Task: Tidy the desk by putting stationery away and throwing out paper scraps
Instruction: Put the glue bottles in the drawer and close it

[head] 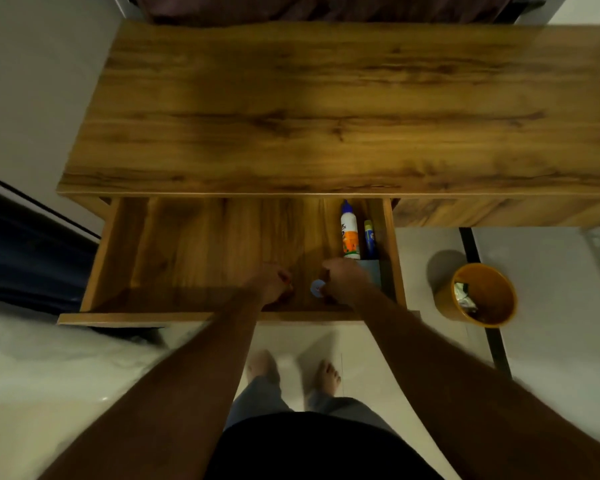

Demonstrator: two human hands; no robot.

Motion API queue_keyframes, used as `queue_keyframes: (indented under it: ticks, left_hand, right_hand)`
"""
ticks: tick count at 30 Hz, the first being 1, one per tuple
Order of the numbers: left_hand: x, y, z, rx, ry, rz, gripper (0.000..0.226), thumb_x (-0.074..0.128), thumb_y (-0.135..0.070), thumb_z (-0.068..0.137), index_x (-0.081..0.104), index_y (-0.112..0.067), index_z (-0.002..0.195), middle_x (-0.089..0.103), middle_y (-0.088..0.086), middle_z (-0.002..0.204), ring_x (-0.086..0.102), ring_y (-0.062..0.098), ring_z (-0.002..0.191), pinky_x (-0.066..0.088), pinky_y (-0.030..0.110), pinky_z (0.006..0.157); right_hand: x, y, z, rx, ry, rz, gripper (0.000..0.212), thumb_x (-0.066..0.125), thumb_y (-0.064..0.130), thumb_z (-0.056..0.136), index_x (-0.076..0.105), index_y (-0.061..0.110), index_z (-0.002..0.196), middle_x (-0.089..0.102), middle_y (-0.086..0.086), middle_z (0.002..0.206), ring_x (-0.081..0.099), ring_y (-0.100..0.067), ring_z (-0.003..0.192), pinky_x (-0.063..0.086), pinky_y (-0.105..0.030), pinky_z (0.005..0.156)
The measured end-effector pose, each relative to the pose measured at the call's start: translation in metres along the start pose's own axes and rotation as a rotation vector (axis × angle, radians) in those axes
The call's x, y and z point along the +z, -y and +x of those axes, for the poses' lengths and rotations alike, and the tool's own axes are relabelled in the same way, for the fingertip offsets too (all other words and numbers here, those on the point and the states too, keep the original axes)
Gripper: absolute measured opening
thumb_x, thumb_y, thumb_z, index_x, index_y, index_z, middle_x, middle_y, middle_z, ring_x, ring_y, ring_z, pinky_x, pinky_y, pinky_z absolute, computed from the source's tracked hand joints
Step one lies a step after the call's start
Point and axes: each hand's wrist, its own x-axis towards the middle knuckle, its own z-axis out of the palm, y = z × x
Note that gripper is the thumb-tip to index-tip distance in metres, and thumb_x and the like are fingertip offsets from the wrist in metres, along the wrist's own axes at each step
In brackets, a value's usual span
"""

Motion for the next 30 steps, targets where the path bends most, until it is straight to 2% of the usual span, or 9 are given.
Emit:
queue_keyframes:
  ticks: [4, 7, 11, 13, 18, 20, 22, 26, 30]
  left_hand:
    - [-0.005, 0.003, 0.014, 0.041, 0.091, 0.09, 0.033, 0.072, -0.01, 0.082, 0.068, -0.013, 0.115, 0.061, 0.01, 0.123, 0.058, 0.026, 0.107, 0.049, 0.034, 0.091]
    - [-0.008, 0.005, 0.019, 0.075, 0.113, 0.137, 0.035, 0.073, -0.011, 0.082, 0.068, -0.014, 0.116, 0.061, 0.01, 0.124, 0.058, 0.025, 0.108, 0.049, 0.034, 0.092]
    - [-0.012, 0.006, 0.024, 0.064, 0.159, 0.127, 0.032, 0.071, -0.011, 0.084, 0.066, -0.014, 0.116, 0.064, 0.008, 0.112, 0.059, 0.018, 0.09, 0.053, 0.032, 0.079]
    - [-0.013, 0.006, 0.026, 0.074, 0.17, 0.141, 0.03, 0.073, -0.01, 0.082, 0.068, -0.013, 0.111, 0.066, 0.008, 0.109, 0.061, 0.018, 0.088, 0.055, 0.033, 0.078]
    - [-0.012, 0.006, 0.025, 0.102, 0.169, 0.2, 0.027, 0.076, -0.016, 0.08, 0.07, -0.016, 0.106, 0.067, 0.007, 0.109, 0.064, 0.024, 0.095, 0.056, 0.036, 0.083]
    - [-0.009, 0.007, 0.025, 0.108, 0.153, 0.204, 0.026, 0.076, -0.018, 0.079, 0.07, -0.015, 0.105, 0.067, 0.009, 0.11, 0.064, 0.025, 0.095, 0.057, 0.035, 0.081]
    - [-0.008, 0.008, 0.025, 0.13, 0.121, 0.242, 0.028, 0.076, -0.019, 0.08, 0.071, -0.014, 0.107, 0.065, 0.009, 0.116, 0.062, 0.026, 0.103, 0.051, 0.029, 0.084]
    - [-0.007, 0.009, 0.023, 0.147, 0.115, 0.274, 0.029, 0.075, -0.02, 0.081, 0.071, -0.013, 0.109, 0.063, 0.008, 0.122, 0.058, 0.026, 0.11, 0.047, 0.03, 0.091]
    - [-0.006, 0.01, 0.02, 0.155, 0.069, 0.325, 0.032, 0.074, -0.02, 0.082, 0.069, -0.013, 0.113, 0.06, 0.009, 0.124, 0.057, 0.026, 0.112, 0.046, 0.03, 0.089]
  right_hand:
    - [0.003, 0.011, 0.011, 0.048, 0.029, -0.089, 0.024, 0.064, 0.029, 0.092, 0.061, 0.013, 0.11, 0.064, -0.007, 0.11, 0.06, -0.022, 0.103, 0.046, -0.033, 0.085]
    - [0.005, 0.016, 0.015, 0.084, 0.081, -0.134, 0.032, 0.07, 0.037, 0.087, 0.066, 0.013, 0.108, 0.067, -0.007, 0.107, 0.063, -0.023, 0.103, 0.051, -0.036, 0.085]
    - [0.01, 0.019, 0.017, 0.085, 0.092, -0.171, 0.03, 0.07, 0.034, 0.085, 0.067, 0.013, 0.107, 0.066, -0.009, 0.111, 0.063, -0.025, 0.106, 0.047, -0.033, 0.078]
    - [0.01, 0.022, 0.016, 0.091, 0.084, -0.184, 0.03, 0.07, 0.032, 0.085, 0.066, 0.013, 0.107, 0.065, -0.009, 0.111, 0.063, -0.026, 0.106, 0.047, -0.034, 0.078]
    - [0.008, 0.025, 0.012, 0.154, 0.068, -0.185, 0.026, 0.069, 0.024, 0.079, 0.068, 0.011, 0.102, 0.064, -0.009, 0.108, 0.063, -0.029, 0.102, 0.047, -0.033, 0.074]
    - [0.005, 0.023, 0.01, 0.158, 0.035, -0.186, 0.028, 0.069, 0.024, 0.083, 0.067, 0.012, 0.109, 0.063, -0.009, 0.111, 0.062, -0.029, 0.107, 0.05, -0.037, 0.081]
    - [0.0, 0.019, 0.007, 0.185, -0.018, -0.173, 0.027, 0.063, 0.024, 0.09, 0.065, 0.015, 0.115, 0.063, -0.008, 0.113, 0.062, -0.028, 0.108, 0.051, -0.038, 0.085]
    - [-0.01, 0.01, 0.002, 0.231, -0.065, -0.076, 0.023, 0.059, 0.027, 0.093, 0.064, 0.015, 0.112, 0.065, -0.006, 0.108, 0.063, -0.025, 0.103, 0.053, -0.038, 0.082]
    - [-0.014, 0.009, -0.006, 0.218, -0.087, -0.031, 0.023, 0.061, 0.029, 0.093, 0.066, 0.02, 0.113, 0.064, -0.004, 0.112, 0.06, -0.023, 0.106, 0.049, -0.034, 0.081]
